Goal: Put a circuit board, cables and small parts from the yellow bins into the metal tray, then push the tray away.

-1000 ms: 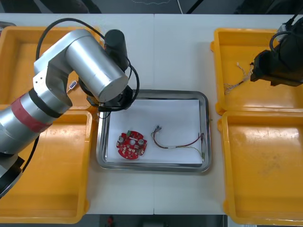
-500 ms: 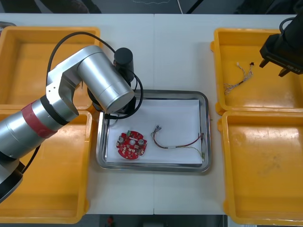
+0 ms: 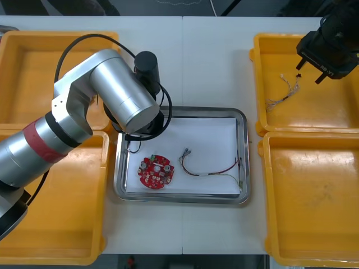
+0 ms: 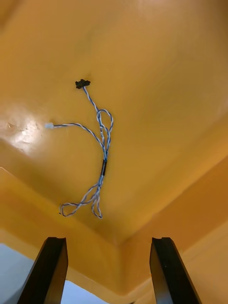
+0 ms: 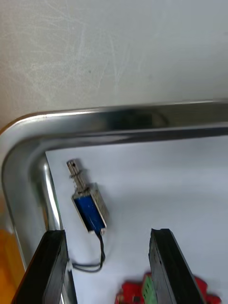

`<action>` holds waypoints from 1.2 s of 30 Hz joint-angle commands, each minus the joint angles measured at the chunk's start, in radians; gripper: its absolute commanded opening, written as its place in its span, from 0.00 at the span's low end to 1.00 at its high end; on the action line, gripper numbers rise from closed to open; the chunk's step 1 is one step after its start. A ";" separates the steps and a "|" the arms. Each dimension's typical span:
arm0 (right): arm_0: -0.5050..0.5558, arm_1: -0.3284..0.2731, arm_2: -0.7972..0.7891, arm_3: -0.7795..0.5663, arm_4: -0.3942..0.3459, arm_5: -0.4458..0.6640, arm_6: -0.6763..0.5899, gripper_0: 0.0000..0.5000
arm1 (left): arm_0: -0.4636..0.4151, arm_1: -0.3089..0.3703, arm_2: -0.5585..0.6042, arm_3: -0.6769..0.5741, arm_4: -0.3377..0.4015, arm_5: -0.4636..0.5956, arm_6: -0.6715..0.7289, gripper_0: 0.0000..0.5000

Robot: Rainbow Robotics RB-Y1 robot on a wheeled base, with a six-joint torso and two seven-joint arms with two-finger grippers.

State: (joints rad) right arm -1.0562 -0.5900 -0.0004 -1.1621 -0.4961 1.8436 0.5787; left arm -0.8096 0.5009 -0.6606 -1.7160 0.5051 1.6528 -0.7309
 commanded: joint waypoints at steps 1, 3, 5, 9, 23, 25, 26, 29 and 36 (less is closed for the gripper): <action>-0.082 0.027 -0.035 0.050 0.033 -0.052 -0.062 1.00 | 0.000 -0.015 0.088 -0.105 0.041 0.074 0.036 1.00; -0.090 0.033 -0.035 0.081 0.047 -0.084 -0.066 1.00 | -0.008 -0.005 0.124 -0.128 0.066 0.113 -0.007 1.00; -0.094 0.038 -0.035 0.113 0.050 -0.116 -0.071 1.00 | -0.020 0.002 0.157 -0.139 0.089 0.147 -0.056 1.00; -0.094 0.050 -0.035 0.165 0.062 -0.170 -0.076 1.00 | -0.046 0.019 0.228 -0.139 0.130 0.208 -0.165 1.00; -0.067 0.105 -0.041 0.314 0.067 -0.291 -0.099 1.00 | -0.068 0.131 0.480 -0.027 0.300 0.223 -0.556 1.00; -0.053 0.108 -0.043 0.314 0.062 -0.308 -0.102 1.00 | -0.068 0.137 0.498 -0.002 0.297 0.214 -0.605 1.00; -0.044 0.113 -0.041 0.314 0.062 -0.317 -0.103 1.00 | -0.068 0.140 0.509 0.016 0.297 0.203 -0.639 1.00; -0.022 0.119 -0.038 0.314 0.060 -0.336 -0.105 1.00 | -0.071 0.151 0.524 0.067 0.293 0.165 -0.716 1.00; 0.009 0.118 0.016 0.314 0.063 -0.376 -0.112 1.00 | -0.086 0.166 0.530 0.205 0.273 0.047 -0.901 1.00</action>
State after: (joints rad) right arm -1.0625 -0.4747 -0.0116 -0.8312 -0.4377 1.4887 0.5189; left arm -0.8353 0.6265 -0.1573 -1.5556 0.7906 1.7458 -1.4452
